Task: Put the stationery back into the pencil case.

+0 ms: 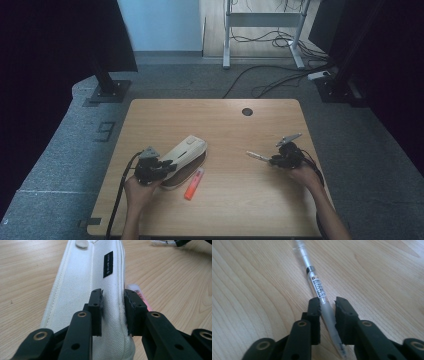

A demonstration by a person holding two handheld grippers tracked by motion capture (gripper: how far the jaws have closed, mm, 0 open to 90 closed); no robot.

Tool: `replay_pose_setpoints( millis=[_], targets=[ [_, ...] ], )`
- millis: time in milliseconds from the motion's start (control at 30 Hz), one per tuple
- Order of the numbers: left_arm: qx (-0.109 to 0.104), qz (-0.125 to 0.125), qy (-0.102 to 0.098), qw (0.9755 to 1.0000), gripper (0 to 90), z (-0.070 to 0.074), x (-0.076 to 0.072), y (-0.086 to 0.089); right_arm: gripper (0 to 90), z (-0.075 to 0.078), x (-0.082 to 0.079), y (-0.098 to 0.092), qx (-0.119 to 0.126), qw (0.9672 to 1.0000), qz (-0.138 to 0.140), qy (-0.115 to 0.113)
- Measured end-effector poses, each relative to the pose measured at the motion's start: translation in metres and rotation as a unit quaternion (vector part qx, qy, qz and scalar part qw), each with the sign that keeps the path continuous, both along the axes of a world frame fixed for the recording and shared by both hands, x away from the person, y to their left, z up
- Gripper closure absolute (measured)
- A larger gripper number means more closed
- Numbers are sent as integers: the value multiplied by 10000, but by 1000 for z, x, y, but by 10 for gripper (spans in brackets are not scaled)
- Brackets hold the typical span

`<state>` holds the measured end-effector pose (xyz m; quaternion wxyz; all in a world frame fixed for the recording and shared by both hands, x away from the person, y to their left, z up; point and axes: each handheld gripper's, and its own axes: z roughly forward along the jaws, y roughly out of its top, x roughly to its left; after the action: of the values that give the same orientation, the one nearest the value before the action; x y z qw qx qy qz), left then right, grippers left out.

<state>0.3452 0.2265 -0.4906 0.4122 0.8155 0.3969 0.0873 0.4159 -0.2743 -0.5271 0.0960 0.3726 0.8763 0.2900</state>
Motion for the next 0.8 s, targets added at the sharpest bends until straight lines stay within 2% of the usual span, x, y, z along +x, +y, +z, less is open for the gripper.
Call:
replay_pose_setpoints(
  millis=[100, 200, 267, 333, 400, 433, 500, 533, 733, 800],
  targets=[
    [1, -2, 1, 10000, 693, 0, 0, 0, 769, 0, -1, 0, 59, 9999, -56, 59],
    [12, -10, -2, 10000, 693, 0, 0, 0, 769, -1, -2, -1, 51, 10000, -51, 0],
    [14, -9, -5, 10000, 693, 0, 0, 0, 707, -2, -2, -2, -67, 10000, -5, -34],
    [10, -8, 0, 10000, 693, 0, 0, 0, 664, -3, -2, -5, -55, 10000, 1, -32],
    [8, -7, -1, 10000, 693, 0, 0, -1, 662, -3, -4, -7, -170, 9998, -35, -114],
    [4, -8, 3, 10000, 693, 0, 0, -1, 676, -3, -5, -8, -131, 9998, -52, -103],
    [17, -13, 10, 10000, 693, 0, 0, -1, 769, -4, -6, -9, -67, 9999, -65, -105],
    [21, -12, 10, 10000, 694, 0, 0, -1, 786, -4, -6, -10, -46, 9998, -154, -110],
    [3, -5, 3, 10000, 697, 0, 0, -1, 795, -4, -8, -9, -19, 9995, -287, -91],
    [-10, 19, -15, 10000, 702, 0, 0, 0, 795, -4, -9, -10, 152, 9994, -310, -23]
  ],
)
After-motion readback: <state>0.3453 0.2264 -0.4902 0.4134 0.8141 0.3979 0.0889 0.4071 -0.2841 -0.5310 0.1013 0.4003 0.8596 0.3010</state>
